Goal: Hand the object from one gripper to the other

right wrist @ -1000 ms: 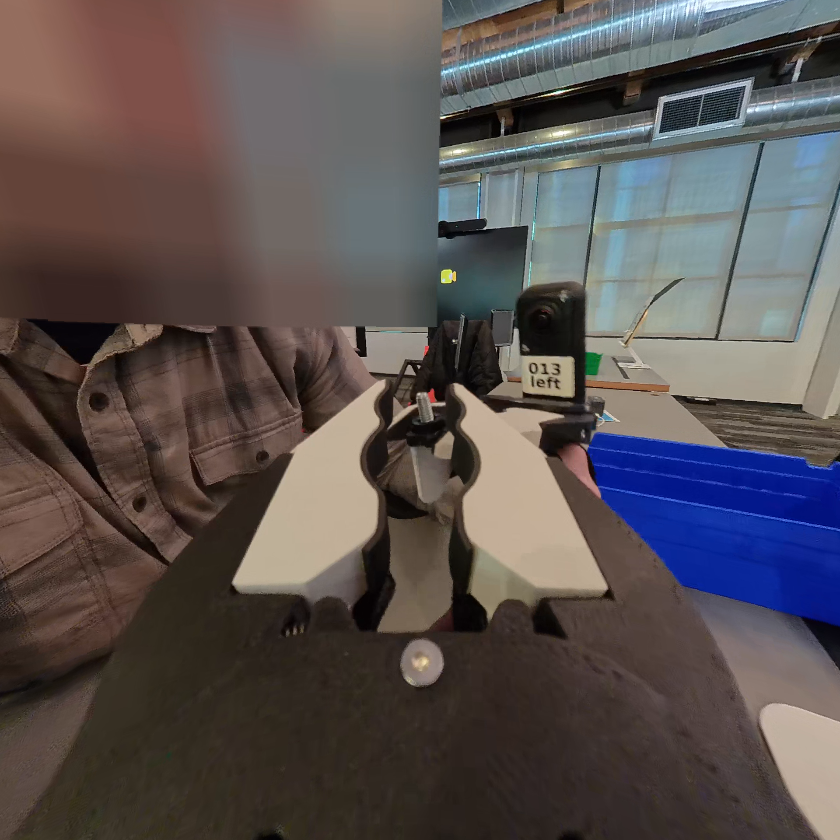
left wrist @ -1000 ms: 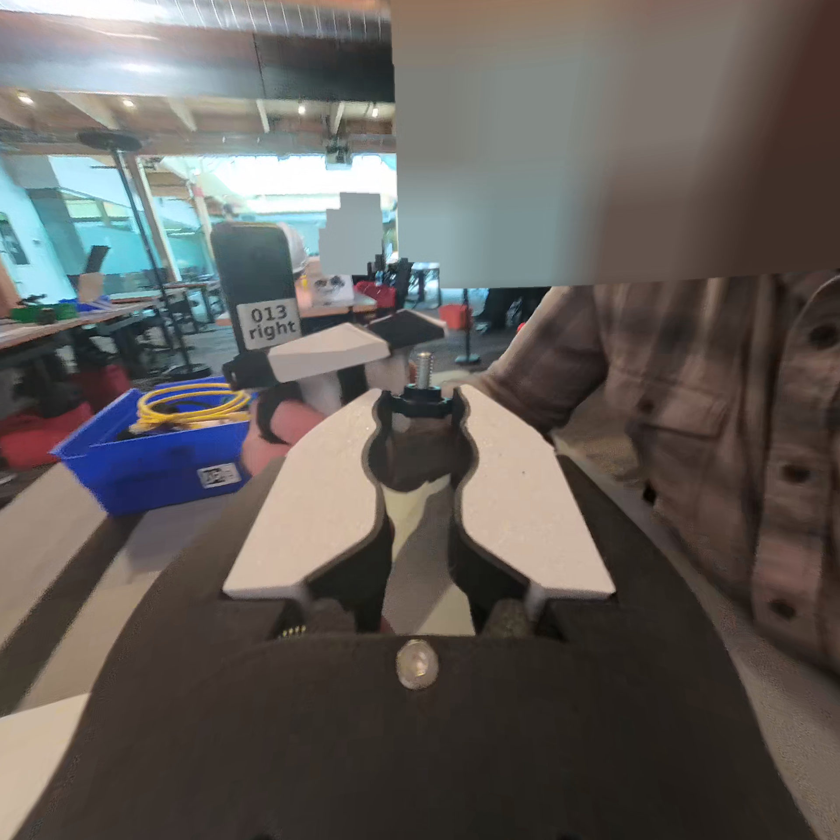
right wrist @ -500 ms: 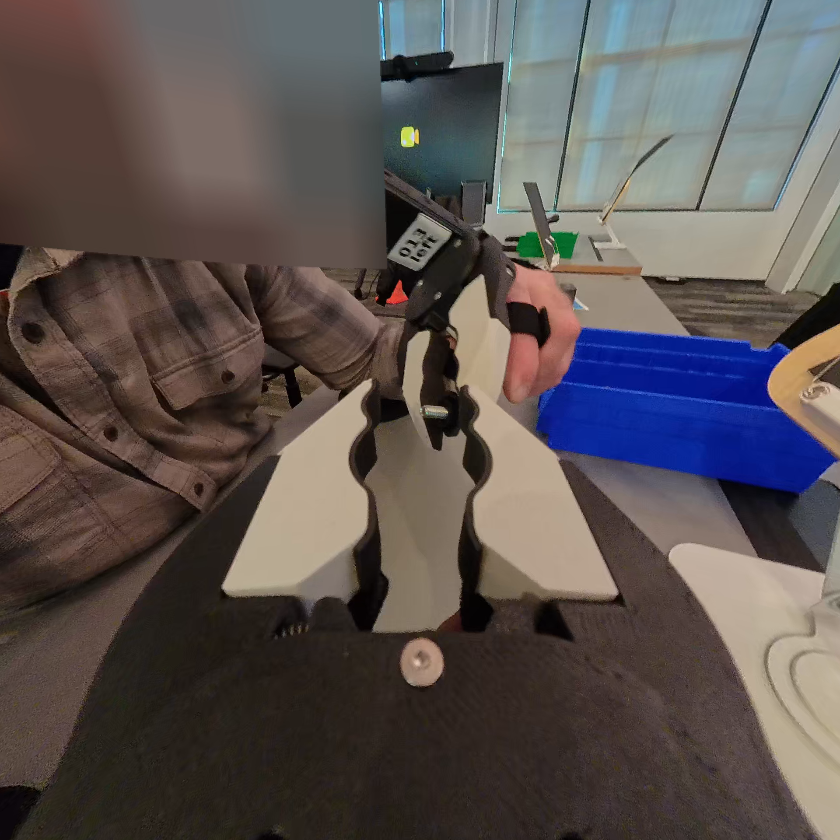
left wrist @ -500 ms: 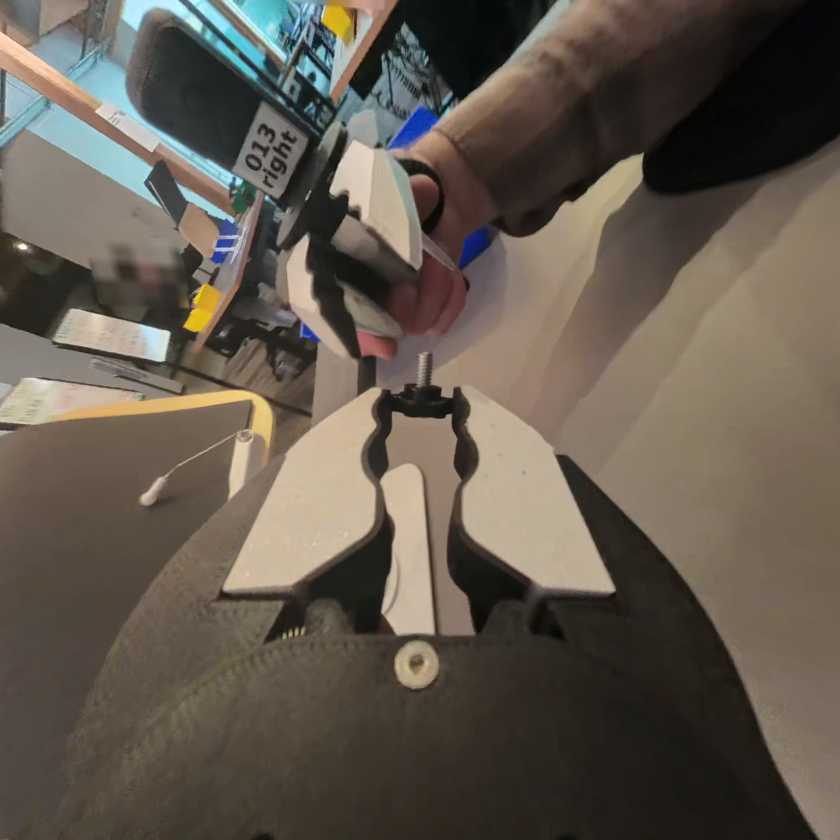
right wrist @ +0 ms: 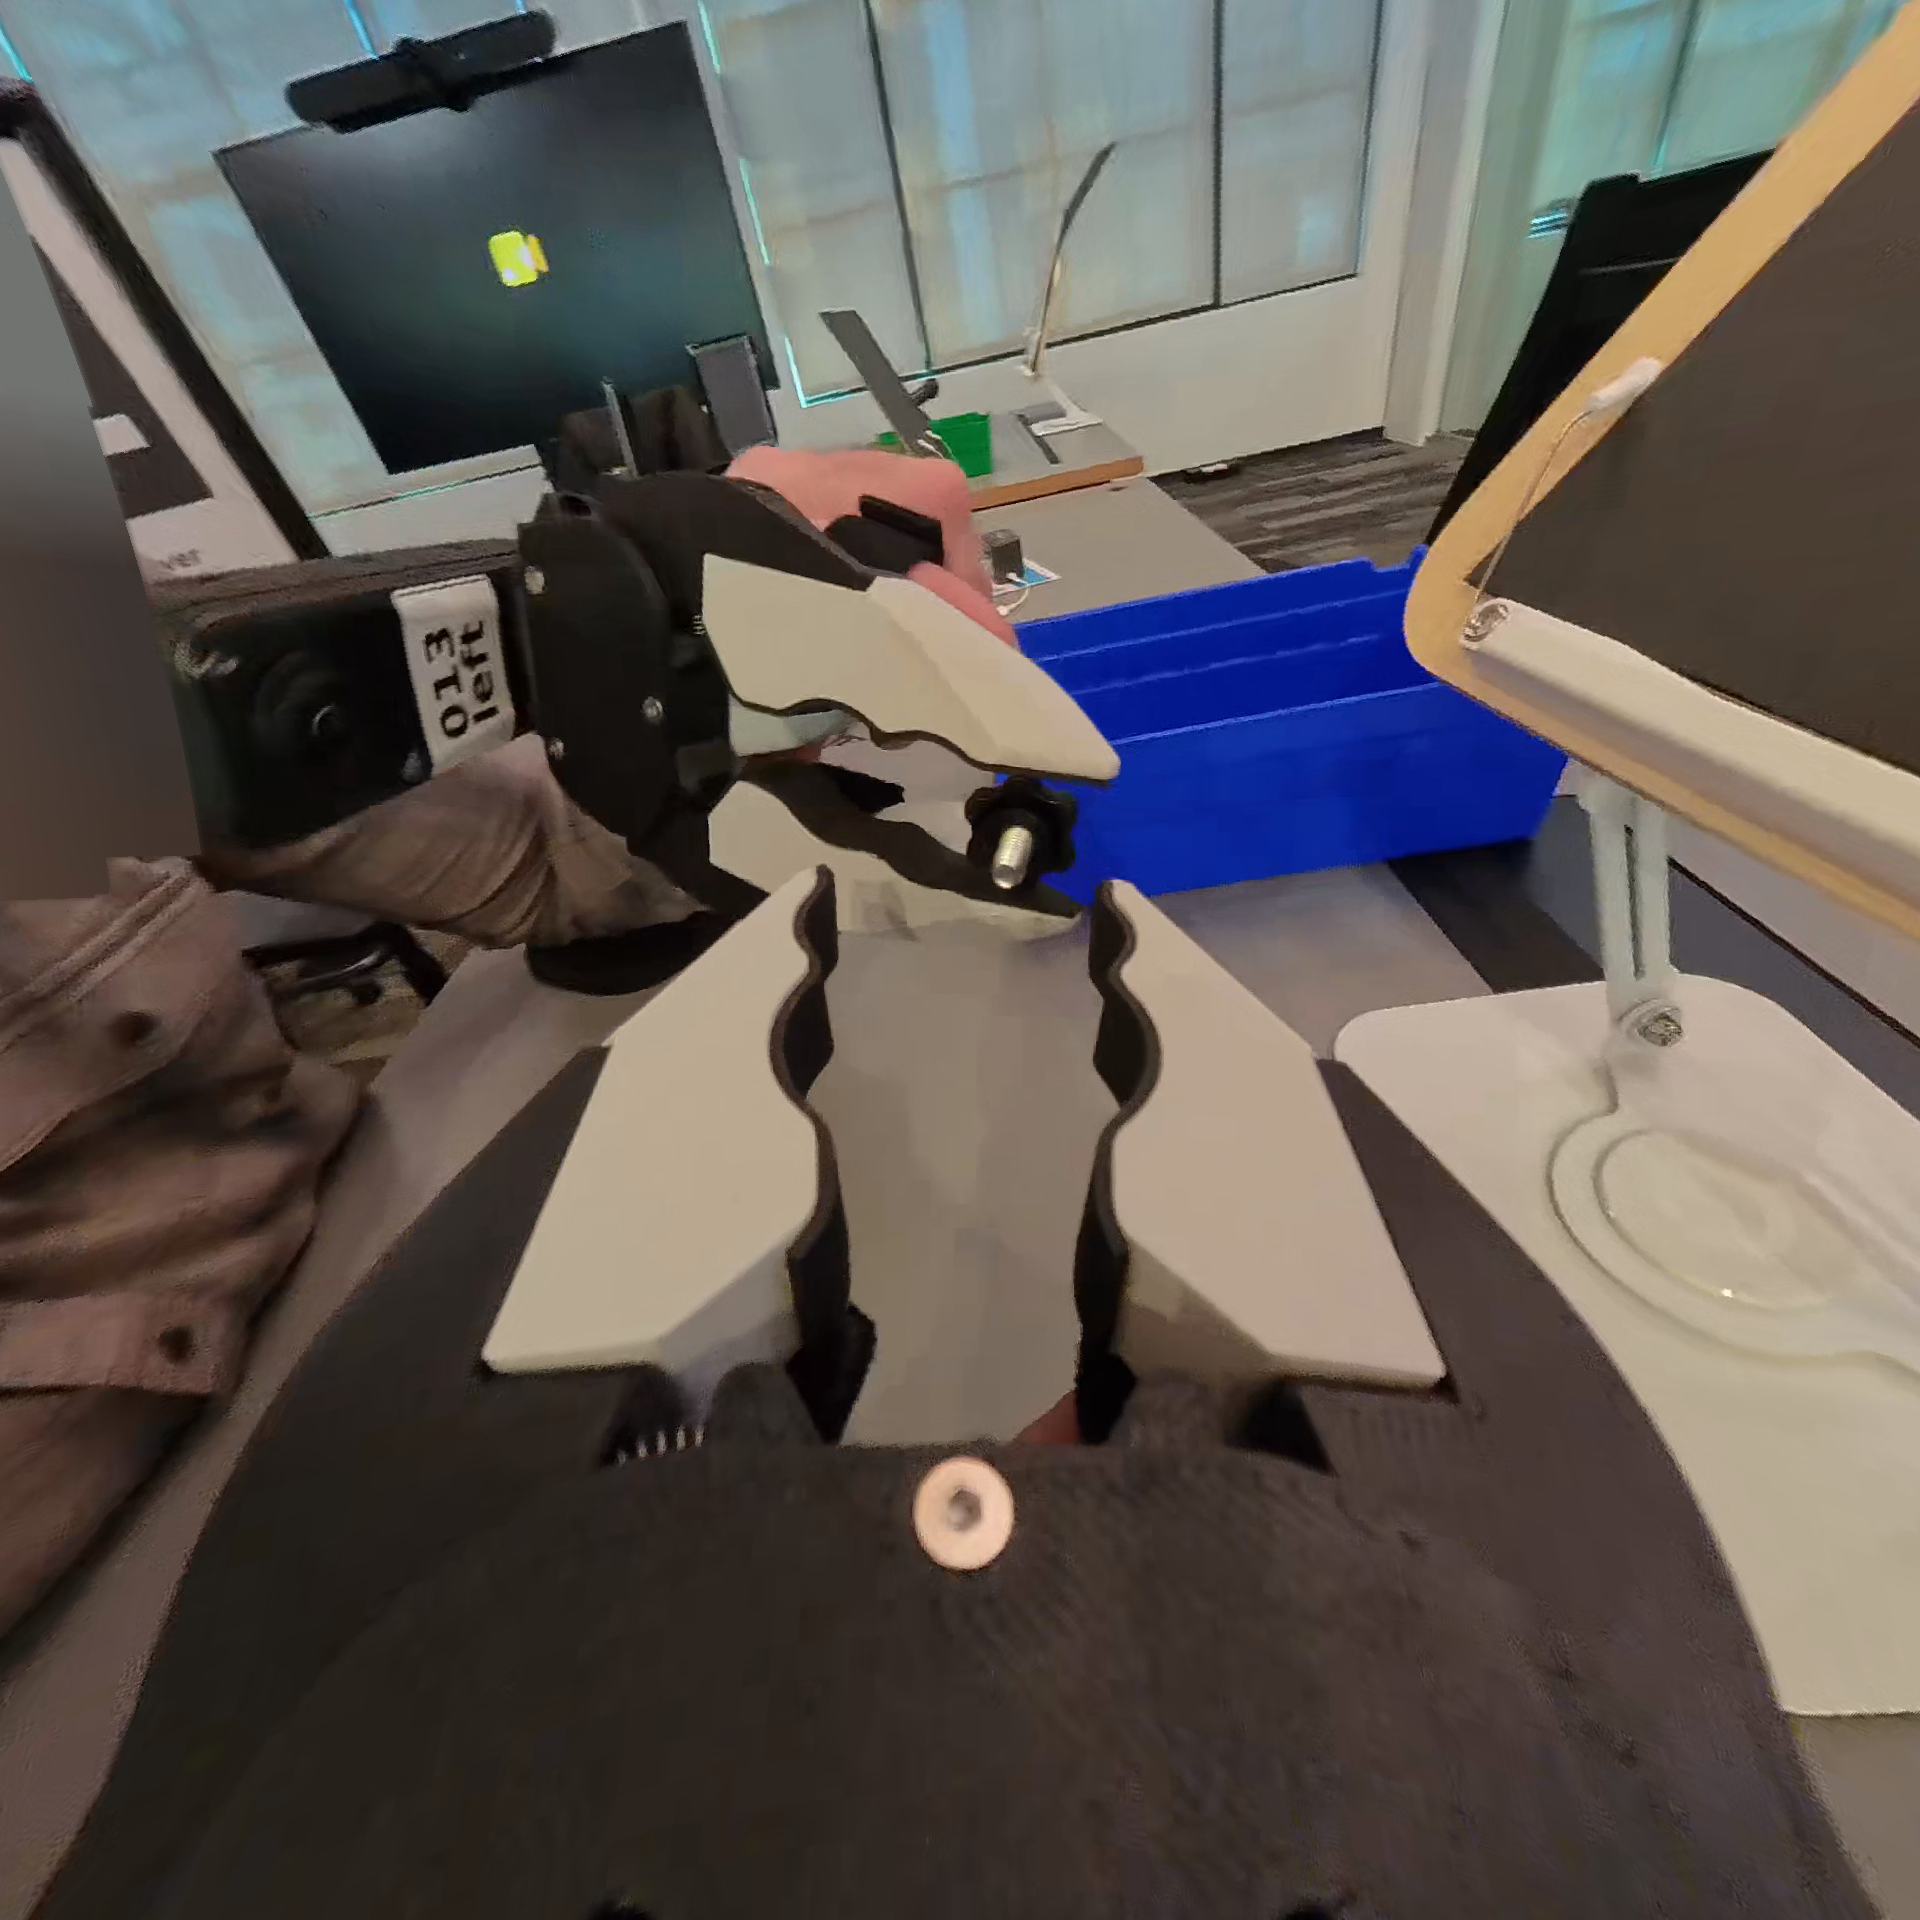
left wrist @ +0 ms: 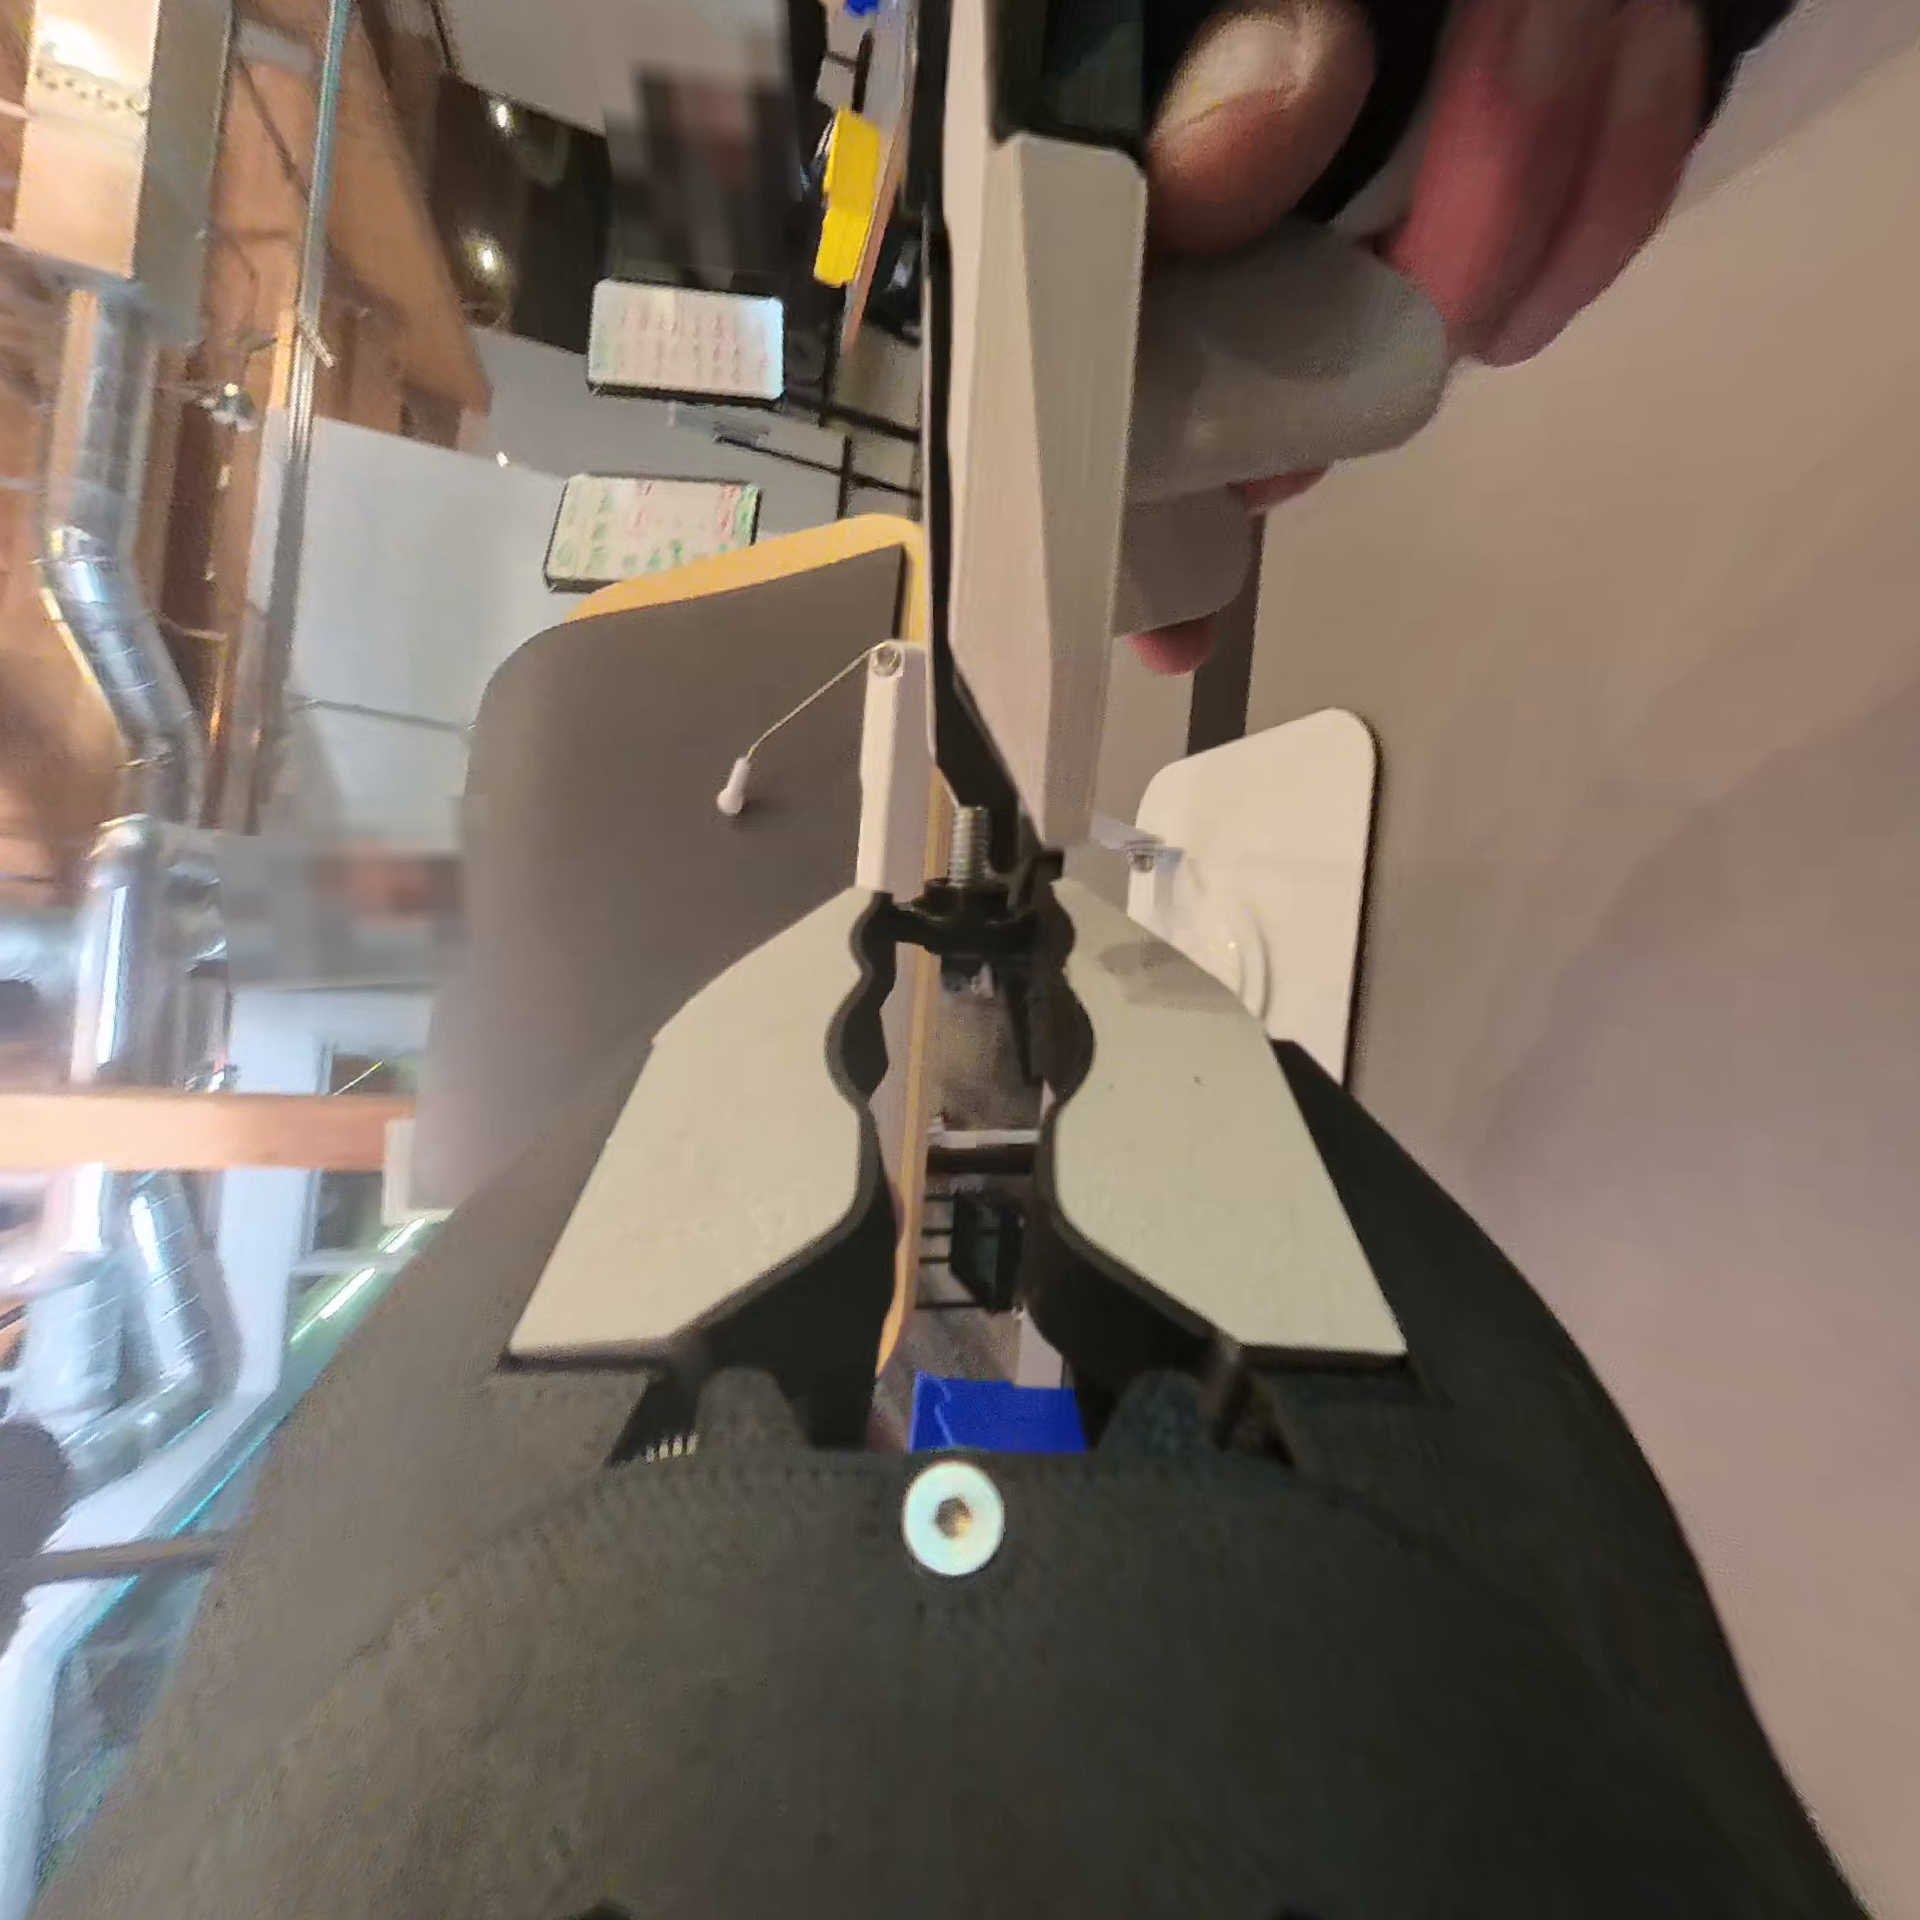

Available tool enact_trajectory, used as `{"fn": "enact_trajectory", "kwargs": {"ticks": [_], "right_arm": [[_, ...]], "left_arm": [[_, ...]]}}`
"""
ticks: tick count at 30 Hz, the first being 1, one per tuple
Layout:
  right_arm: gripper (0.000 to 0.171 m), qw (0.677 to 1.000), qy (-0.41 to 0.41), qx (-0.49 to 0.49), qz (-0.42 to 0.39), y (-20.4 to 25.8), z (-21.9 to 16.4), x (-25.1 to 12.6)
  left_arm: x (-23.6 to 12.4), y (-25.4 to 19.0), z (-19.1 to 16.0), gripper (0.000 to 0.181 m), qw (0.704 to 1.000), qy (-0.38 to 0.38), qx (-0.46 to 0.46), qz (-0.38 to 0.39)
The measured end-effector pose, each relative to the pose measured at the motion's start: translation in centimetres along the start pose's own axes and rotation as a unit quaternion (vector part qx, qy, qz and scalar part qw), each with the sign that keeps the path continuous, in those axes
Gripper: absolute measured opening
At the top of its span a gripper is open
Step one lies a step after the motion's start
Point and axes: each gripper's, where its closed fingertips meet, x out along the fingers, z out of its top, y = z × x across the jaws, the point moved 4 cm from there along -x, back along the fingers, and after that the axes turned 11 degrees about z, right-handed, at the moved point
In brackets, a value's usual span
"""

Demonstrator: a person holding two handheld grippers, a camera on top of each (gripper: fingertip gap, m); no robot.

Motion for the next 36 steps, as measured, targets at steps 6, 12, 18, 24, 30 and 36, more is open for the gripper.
{"fn": "enact_trajectory", "kwargs": {"ticks": [6,12,18,24,30,36], "right_arm": [[0.041,0.997,-0.031,0.014,-0.067,-1.4,-0.2,1.2],[0.022,0.992,-0.048,0.021,-0.111,-2.2,-0.3,1.4],[0.021,0.992,-0.046,0.004,-0.114,-2.2,-0.2,1.3],[0.021,0.99,-0.027,-0.074,-0.115,-1.9,0.4,0.1],[0.021,0.984,0.048,-0.165,-0.053,0.5,0.6,-0.6],[0.021,0.97,0.059,-0.234,0.038,3.7,0.6,-0.9]], "left_arm": [[0.9,-0.6,-0.3,0.025,0.999,0.027,0.025,0.033],[1.1,-0.9,0.0,0.025,0.998,0.033,0.025,0.044],[1.2,-0.9,0.0,0.025,0.998,0.026,0.017,0.048],[0.5,0.3,-0.1,0.036,0.988,-0.005,-0.144,-0.048],[-0.9,1.7,0.0,0.04,0.886,-0.076,-0.398,-0.224],[-1.7,-0.6,2.2,0.047,0.693,-0.178,-0.561,-0.417]]}}
